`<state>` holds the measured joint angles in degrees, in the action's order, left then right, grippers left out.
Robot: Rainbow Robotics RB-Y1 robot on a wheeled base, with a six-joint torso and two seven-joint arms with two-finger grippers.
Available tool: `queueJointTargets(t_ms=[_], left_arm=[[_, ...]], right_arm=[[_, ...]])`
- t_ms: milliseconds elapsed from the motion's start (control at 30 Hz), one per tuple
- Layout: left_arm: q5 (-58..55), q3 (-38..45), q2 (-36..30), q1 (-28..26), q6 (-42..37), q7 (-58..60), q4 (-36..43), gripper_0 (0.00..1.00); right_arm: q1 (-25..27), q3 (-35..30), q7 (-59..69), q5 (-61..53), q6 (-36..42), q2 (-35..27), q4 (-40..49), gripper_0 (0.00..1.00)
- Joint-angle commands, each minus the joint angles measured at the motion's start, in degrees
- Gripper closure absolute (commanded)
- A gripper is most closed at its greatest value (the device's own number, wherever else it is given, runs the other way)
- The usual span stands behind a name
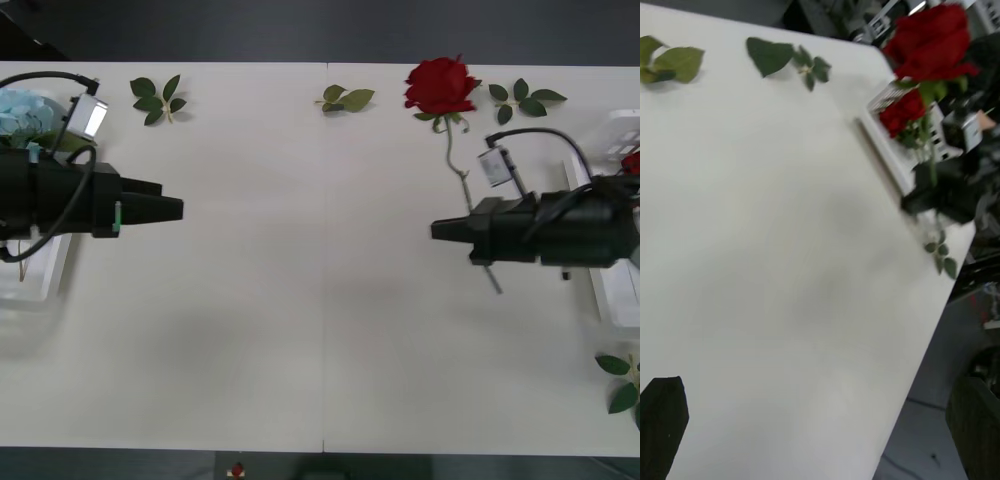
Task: Put the red flowers into the right box and the blue flowers into the left box
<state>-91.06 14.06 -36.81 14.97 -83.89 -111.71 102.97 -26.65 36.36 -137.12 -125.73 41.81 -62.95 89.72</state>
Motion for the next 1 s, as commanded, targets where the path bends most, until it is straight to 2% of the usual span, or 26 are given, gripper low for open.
queueJointTargets(t_ms=[33,167,267,367,567,833,1000], left_arm=[[-2.5,0.6,-8.5,-3.1,1.8,-2.4,2.2,0.0],[-6.6,-1.4,-15.3,-4.8,8.0,-5.1,2.2,0.0],[-14.1,-6.2,-22.4,-7.4,18.3,-8.7,2.3,0.0],[-22.3,-12.0,-28.0,-8.1,27.0,-12.5,2.3,0.0],[-37.2,-21.6,-34.6,-8.1,38.8,-21.7,4.9,0.0],[-42.1,-23.6,-35.0,-7.2,41.0,-25.3,9.5,0.0],[-42.0,-23.6,-33.2,-7.2,43.9,-26.2,11.0,0.0]], right_arm=[[-6.0,4.9,7.9,-0.9,-2.4,-14.1,1.8,1.0],[-7.5,8.4,8.7,-0.9,-3.1,-23.3,1.8,1.0],[-7.5,10.6,9.2,-0.7,-3.4,-29.2,-0.1,1.0],[-7.5,12.1,9.2,0.0,-3.0,-31.4,-4.5,1.0],[-7.9,12.1,9.3,7.2,-0.3,-31.6,-14.9,1.0],[-8.0,12.2,9.7,15.3,-0.1,-28.7,-27.1,1.0],[-8.2,12.2,10.1,19.6,-0.1,-24.8,-33.3,1.0]])
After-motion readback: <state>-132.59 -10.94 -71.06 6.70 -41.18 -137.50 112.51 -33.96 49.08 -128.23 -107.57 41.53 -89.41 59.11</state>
